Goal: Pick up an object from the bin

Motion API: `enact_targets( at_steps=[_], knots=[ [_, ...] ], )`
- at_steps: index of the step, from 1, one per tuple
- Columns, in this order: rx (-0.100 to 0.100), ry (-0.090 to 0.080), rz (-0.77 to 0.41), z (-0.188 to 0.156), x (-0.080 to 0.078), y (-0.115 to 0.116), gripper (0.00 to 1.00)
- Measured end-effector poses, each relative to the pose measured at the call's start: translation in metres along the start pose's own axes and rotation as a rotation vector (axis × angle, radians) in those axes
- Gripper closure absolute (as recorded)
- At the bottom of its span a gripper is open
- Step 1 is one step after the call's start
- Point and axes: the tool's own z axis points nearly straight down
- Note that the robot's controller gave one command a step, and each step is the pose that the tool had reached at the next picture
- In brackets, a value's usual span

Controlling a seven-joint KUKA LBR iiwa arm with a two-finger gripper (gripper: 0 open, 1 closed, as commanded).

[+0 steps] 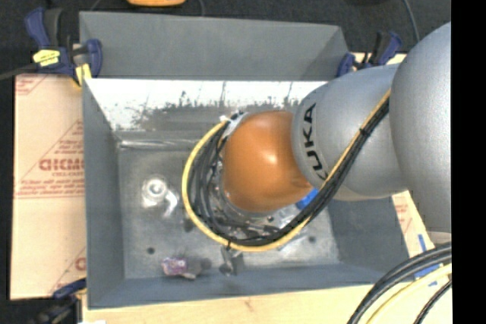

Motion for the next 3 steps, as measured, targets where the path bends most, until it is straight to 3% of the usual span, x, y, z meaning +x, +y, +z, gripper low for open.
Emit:
enact_targets(
  at_steps=[1,2,3],
  knots=[
    [0.009,-0.023,-0.058,0.048,-0.020,0.029,0.00],
    [0.003,-0.004,-0.377,0.020,-0.024,0.005,0.00],
    [0.006,-0.011,-0.289,0.042,-0.034,0.052,0.00]
  ],
)
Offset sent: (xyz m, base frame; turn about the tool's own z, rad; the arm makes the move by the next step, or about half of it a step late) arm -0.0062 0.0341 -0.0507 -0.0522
